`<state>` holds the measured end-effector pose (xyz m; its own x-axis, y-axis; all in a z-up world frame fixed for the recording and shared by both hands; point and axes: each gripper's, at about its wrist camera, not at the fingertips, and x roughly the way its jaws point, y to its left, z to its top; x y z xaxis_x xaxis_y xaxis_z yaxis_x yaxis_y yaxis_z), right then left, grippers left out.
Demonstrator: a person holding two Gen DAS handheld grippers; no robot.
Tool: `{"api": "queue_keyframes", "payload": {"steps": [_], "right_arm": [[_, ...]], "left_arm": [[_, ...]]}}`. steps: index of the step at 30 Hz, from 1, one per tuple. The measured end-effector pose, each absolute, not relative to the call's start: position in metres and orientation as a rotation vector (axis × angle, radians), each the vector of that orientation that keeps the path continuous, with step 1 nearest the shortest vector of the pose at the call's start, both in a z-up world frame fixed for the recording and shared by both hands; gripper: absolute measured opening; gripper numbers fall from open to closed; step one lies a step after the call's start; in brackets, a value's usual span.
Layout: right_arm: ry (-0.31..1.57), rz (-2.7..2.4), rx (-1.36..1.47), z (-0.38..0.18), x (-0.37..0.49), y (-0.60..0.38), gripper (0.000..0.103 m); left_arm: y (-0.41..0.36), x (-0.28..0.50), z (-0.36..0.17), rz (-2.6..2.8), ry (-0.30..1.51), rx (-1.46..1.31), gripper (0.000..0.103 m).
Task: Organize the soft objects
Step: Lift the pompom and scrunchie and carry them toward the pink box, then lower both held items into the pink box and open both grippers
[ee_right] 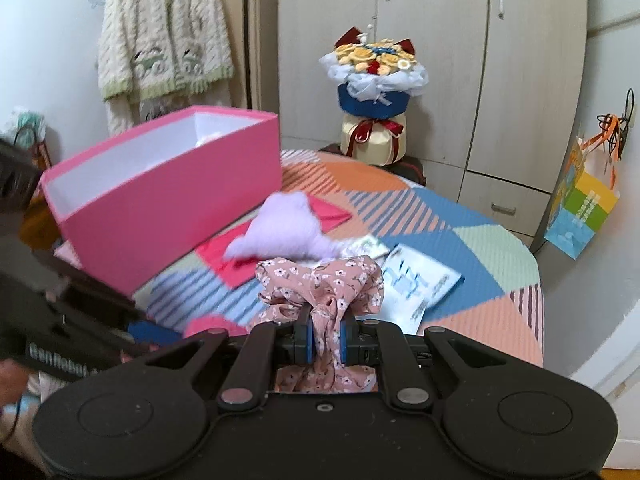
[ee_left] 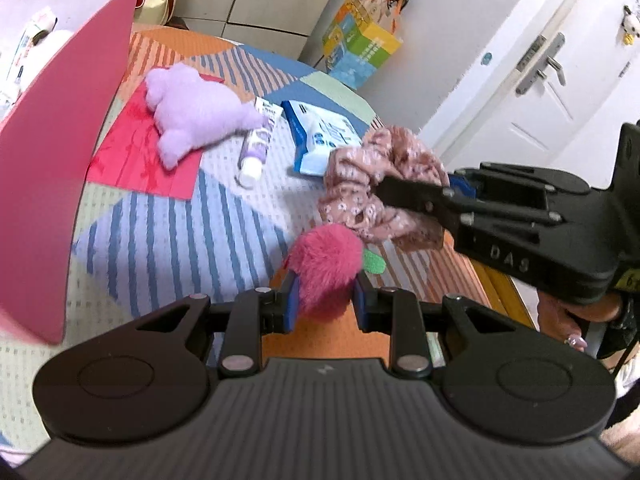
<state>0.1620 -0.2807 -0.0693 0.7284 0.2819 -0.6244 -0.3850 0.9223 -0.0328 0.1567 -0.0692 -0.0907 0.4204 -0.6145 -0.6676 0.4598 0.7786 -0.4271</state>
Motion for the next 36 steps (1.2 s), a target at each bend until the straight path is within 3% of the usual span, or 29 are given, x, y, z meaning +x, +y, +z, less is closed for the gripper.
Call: {"api": "queue_keyframes", "payload": {"steps": [12, 21, 29, 36], "right_arm": [[0.763, 0.491, -0.079, -0.071, 0.112, -0.258, 0.015], [0.705, 0.677, 0.001, -0.030, 0.109, -0.218, 0.016], [0.567, 0.759, -0.001, 0.012, 0.149, -0.173, 0.016], [0.543, 0.744, -0.039, 0.009, 0.212, -0.132, 0.016]], "left_arm": [[-0.027, 0.096, -0.078, -0.736, 0.906, -0.057, 0.026], [0.027, 0.082, -0.019, -0.676, 0.803, 0.036, 0.026], [0.071, 0.113, 0.014, -0.562, 0.706, 0.050, 0.026], [0.110, 0.181, 0.020, -0.404, 0.682, 0.010, 0.026]]}}
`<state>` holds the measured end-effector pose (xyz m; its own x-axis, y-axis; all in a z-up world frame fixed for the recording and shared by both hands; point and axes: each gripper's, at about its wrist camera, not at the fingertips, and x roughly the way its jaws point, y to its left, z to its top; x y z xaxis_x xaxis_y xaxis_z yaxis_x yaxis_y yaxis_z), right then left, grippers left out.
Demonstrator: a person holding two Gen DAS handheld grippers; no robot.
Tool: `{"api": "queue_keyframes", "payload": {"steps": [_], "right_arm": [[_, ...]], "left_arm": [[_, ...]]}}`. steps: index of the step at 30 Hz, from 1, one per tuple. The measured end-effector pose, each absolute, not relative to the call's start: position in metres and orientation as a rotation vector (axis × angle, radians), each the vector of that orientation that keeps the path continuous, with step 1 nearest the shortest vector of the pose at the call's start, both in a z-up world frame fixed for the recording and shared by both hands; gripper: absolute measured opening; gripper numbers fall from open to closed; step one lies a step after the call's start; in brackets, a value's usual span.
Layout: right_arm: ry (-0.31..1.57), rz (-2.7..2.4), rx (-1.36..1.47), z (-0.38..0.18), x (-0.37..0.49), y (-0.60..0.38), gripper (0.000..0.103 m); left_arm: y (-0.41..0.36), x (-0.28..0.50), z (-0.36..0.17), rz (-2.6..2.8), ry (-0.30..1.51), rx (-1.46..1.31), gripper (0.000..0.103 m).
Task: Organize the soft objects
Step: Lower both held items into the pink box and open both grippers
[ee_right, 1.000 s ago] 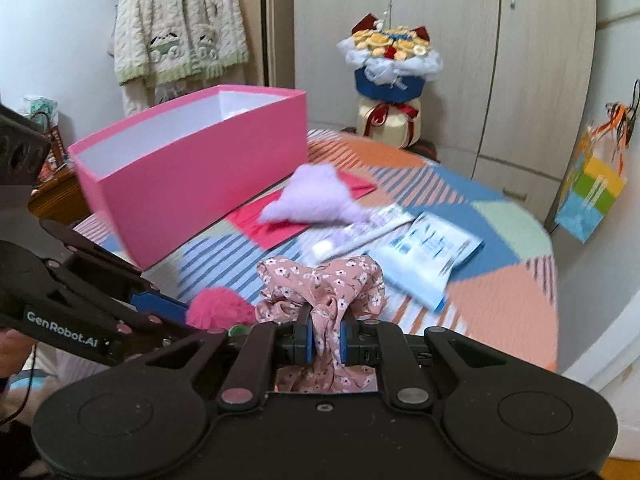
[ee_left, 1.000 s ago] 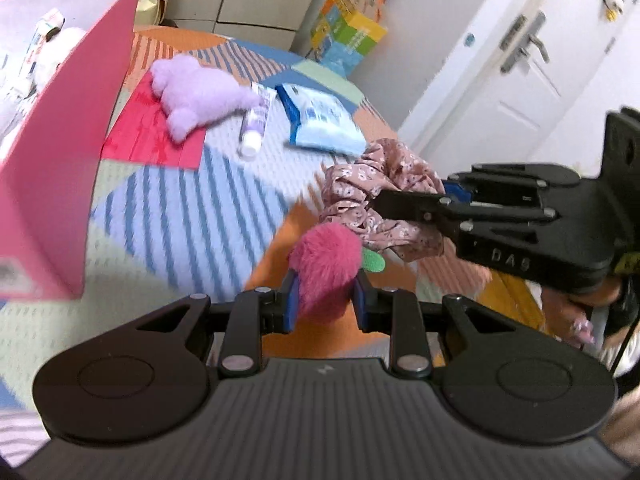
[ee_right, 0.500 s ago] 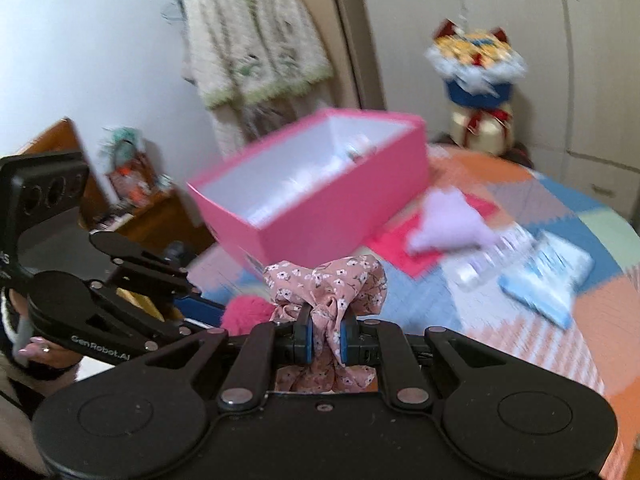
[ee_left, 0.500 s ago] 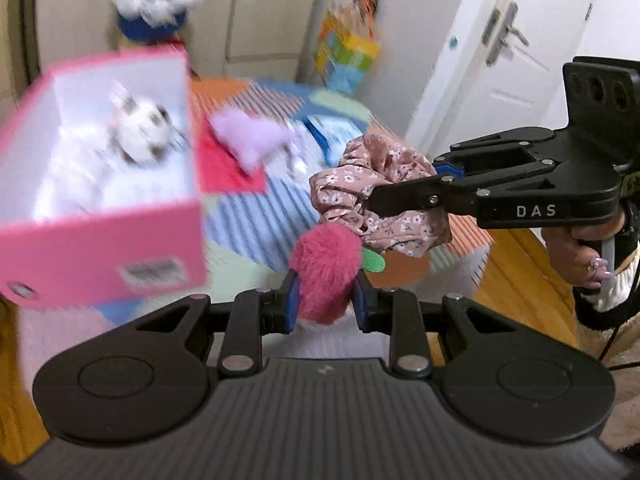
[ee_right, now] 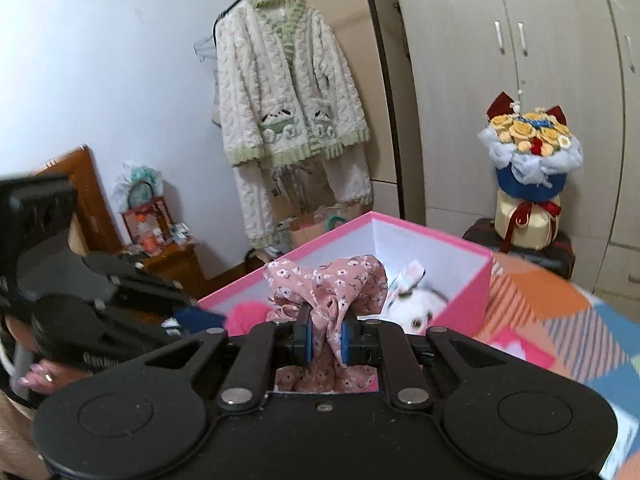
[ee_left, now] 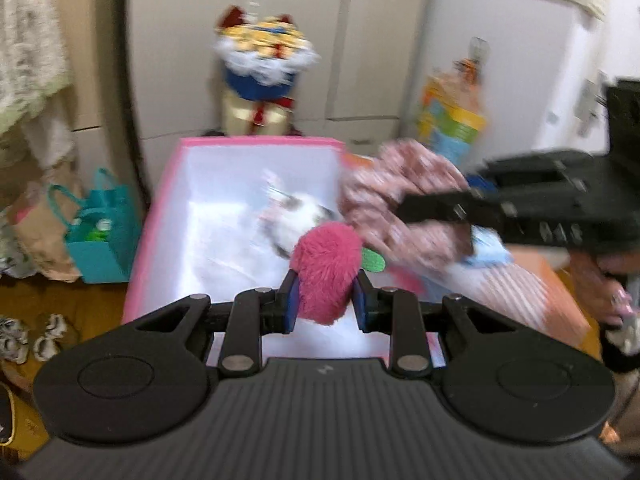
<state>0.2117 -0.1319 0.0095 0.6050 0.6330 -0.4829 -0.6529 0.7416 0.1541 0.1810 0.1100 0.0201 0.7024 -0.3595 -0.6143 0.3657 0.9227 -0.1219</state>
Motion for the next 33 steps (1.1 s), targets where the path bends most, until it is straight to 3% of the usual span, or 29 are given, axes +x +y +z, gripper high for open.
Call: {"api": "queue_keyframes", "payload": {"steps": [10, 19, 21, 24, 26, 33], "right_arm": [[0.658, 0.789, -0.251, -0.023, 0.293, -0.076, 0.017], [0.749, 0.824, -0.587, -0.059, 0.305, -0.030, 0.018], [0.757, 0.826, -0.624, -0.060, 0.311, -0.024, 0.025], [0.738, 0.802, -0.634, -0.059, 0.314, -0.021, 0.050], [0.706, 0.809, -0.604, -0.054, 0.310, -0.026, 0.056], [0.618, 0.803, -0.471, -0.030, 0.278, -0.062, 0.061]], "left_arm": [[0.124, 0.285, 0.002, -0.277, 0.703, 0.113, 0.026], [0.108, 0.316, -0.019, -0.273, 0.781, 0.182, 0.026], [0.103, 0.322, -0.020, -0.278, 0.802, 0.203, 0.027], [0.105, 0.331, -0.020, -0.299, 0.834, 0.161, 0.030], [0.108, 0.331, -0.018, -0.295, 0.811, 0.145, 0.035], [0.121, 0.301, 0.001, -0.307, 0.711, 0.135, 0.051]]}}
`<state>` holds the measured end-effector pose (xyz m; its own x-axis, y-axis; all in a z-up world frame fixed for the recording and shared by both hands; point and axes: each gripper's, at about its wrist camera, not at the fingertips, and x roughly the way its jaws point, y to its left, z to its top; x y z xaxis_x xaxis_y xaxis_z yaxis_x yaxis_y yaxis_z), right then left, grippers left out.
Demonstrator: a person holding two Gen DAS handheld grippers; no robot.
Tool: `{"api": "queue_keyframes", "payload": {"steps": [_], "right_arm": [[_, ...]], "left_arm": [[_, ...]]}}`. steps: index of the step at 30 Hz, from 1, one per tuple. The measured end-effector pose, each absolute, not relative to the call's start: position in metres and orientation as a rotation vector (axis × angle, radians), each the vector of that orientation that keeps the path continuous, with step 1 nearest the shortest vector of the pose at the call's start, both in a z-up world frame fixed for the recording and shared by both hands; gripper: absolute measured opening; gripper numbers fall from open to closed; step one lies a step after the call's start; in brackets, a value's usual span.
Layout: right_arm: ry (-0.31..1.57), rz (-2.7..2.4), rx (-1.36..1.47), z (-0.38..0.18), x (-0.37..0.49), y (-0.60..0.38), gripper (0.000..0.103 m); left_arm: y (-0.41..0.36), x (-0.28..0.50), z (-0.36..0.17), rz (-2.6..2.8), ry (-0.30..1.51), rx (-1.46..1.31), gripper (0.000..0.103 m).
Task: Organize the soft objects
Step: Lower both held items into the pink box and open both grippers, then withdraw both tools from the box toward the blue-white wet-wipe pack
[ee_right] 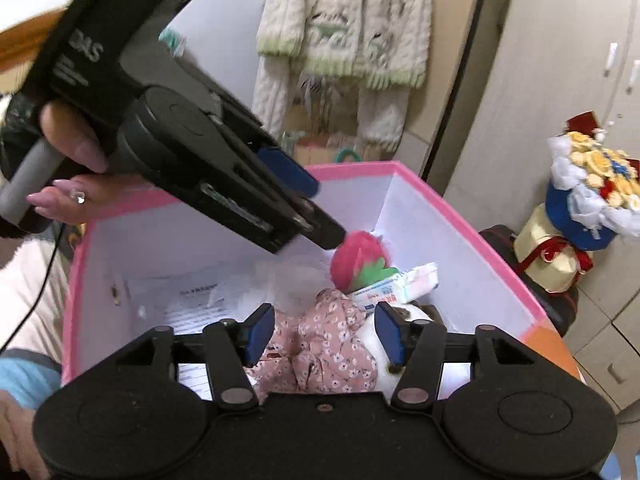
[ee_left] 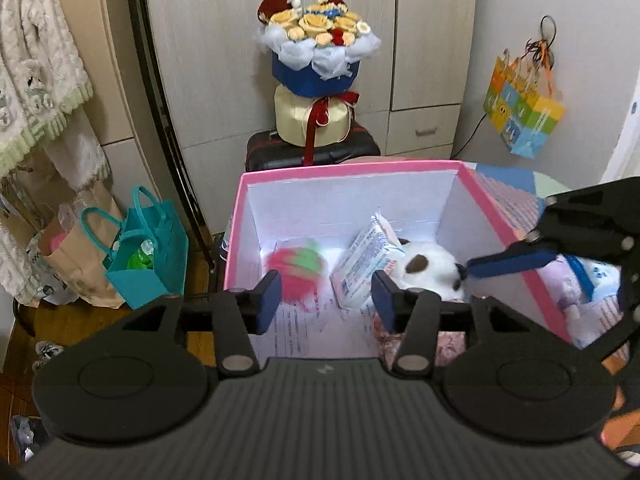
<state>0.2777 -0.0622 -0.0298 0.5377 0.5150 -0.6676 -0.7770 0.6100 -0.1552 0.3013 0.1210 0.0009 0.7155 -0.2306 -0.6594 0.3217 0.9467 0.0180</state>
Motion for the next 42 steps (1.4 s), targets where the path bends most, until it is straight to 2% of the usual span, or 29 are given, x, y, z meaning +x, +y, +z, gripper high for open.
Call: {"api": "queue_keyframes", "payload": {"steps": [12, 20, 28, 42], "right_arm": [[0.600, 0.632, -0.204, 0.011, 0.215, -0.160, 0.066], [0.571, 0.543, -0.173, 0.021, 0.163, -0.216, 0.069], [0.580, 0.488, -0.192, 0.010, 0.119, -0.246, 0.073], [0.601, 0.414, -0.178, -0.034, 0.100, -0.275, 0.075]], "left_arm": [[0.120, 0.216, 0.035, -0.443, 0.747, 0.115, 0.061], [0.084, 0.167, 0.052, -0.554, 0.751, 0.165, 0.067], [0.035, 0.135, 0.049, -0.656, 0.759, 0.222, 0.071], [-0.054, 0.132, 0.021, -0.805, 0.707, 0.275, 0.071]]}}
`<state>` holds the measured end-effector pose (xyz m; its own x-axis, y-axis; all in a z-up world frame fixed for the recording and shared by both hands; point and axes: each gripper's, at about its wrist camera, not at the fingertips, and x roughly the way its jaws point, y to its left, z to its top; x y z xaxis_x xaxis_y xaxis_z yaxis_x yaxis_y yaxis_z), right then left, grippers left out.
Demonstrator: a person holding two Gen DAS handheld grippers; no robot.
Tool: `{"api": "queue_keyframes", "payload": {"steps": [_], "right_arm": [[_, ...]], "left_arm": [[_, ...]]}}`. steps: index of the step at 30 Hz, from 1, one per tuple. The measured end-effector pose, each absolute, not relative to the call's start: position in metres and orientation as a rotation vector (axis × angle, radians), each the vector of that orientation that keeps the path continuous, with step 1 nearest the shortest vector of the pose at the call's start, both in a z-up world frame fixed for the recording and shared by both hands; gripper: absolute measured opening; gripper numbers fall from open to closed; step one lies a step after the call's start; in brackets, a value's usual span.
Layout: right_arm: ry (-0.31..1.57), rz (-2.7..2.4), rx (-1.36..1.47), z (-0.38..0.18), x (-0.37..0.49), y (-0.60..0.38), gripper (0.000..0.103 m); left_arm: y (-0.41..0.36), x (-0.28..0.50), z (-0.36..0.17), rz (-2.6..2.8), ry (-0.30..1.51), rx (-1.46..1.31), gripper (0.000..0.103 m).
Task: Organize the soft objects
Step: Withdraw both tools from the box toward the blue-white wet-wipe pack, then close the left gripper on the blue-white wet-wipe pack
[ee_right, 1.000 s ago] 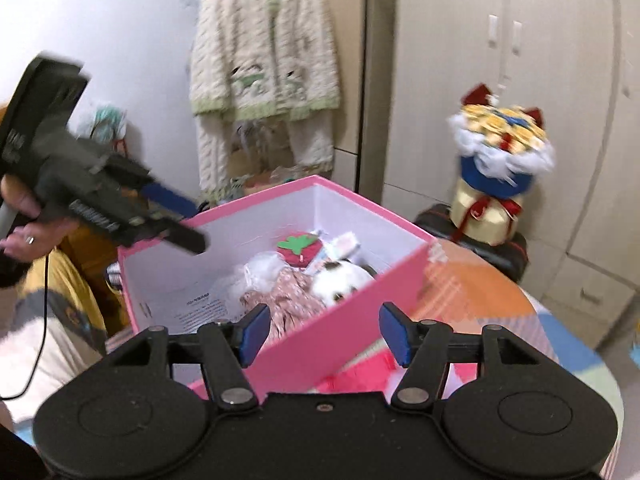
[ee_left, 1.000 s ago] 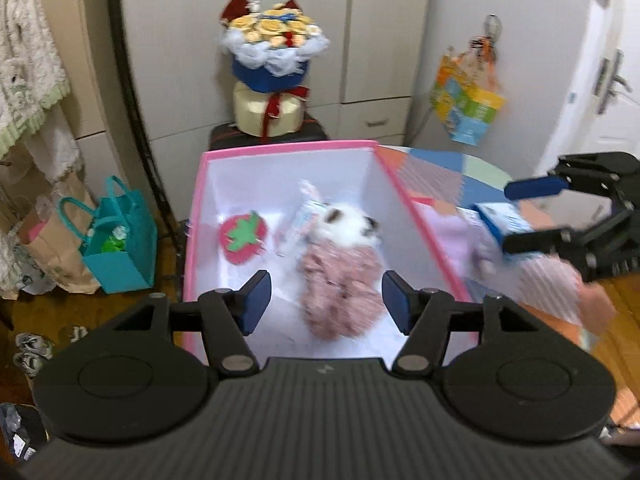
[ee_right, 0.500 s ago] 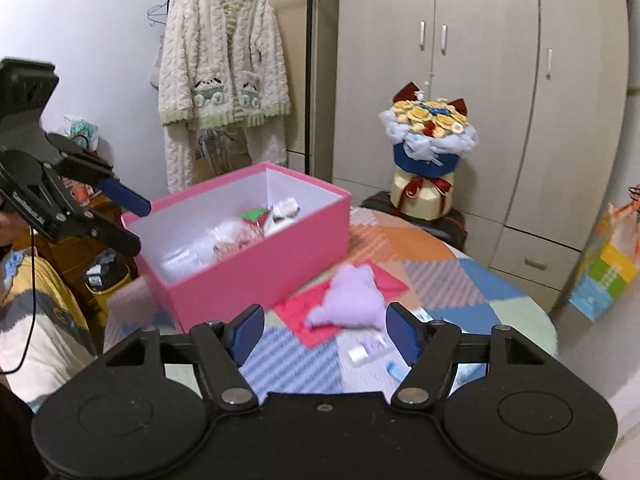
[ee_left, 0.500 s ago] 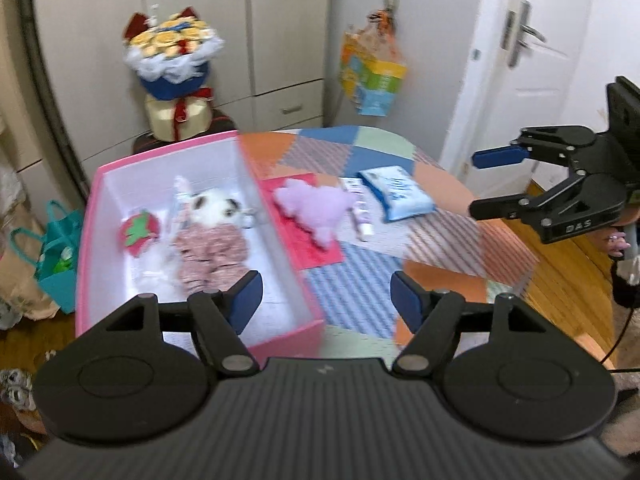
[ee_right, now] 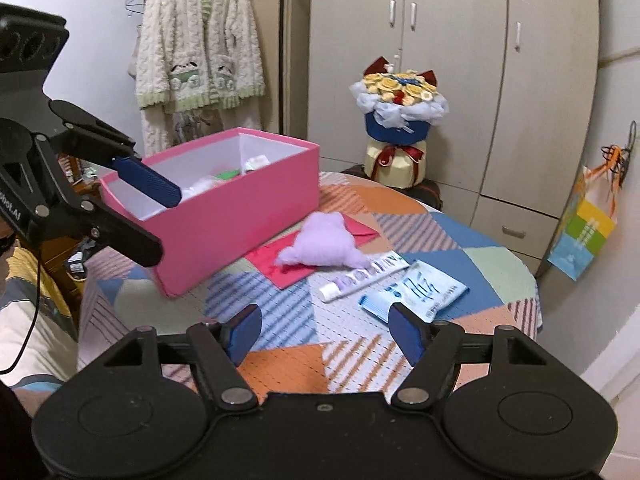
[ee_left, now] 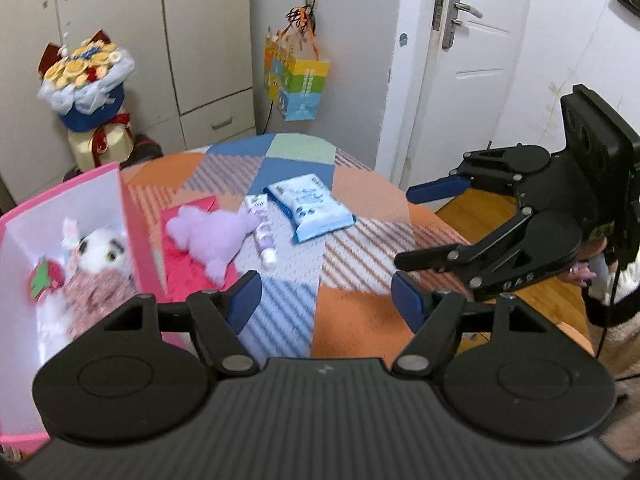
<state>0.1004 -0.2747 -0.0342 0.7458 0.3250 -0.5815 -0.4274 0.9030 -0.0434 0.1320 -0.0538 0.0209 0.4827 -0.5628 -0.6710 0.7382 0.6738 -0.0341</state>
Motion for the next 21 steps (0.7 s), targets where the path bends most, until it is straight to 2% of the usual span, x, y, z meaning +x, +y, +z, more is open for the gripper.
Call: {"api": "queue_keyframes", "payload": {"steps": [5, 12, 16, 21], "right_arm": [[0.601, 0.373, -0.182, -0.051, 0.115, -0.281, 0.075], [0.597, 0.382, -0.159, -0.077, 0.142, -0.291, 0.075], [0.520, 0.374, -0.140, -0.093, 0.158, -0.299, 0.075], [0.594, 0.336, -0.148, -0.114, 0.192, -0.304, 0.075]], "left_arm": [[-0.079, 0.149, 0.004, -0.782, 0.673, 0.269, 0.071], [-0.116, 0.194, -0.029, -0.781, 0.758, 0.164, 0.068], [-0.130, 0.220, -0.052, -0.740, 0.787, 0.067, 0.067], [-0.149, 0.250, -0.072, -0.695, 0.796, 0.026, 0.065]]}}
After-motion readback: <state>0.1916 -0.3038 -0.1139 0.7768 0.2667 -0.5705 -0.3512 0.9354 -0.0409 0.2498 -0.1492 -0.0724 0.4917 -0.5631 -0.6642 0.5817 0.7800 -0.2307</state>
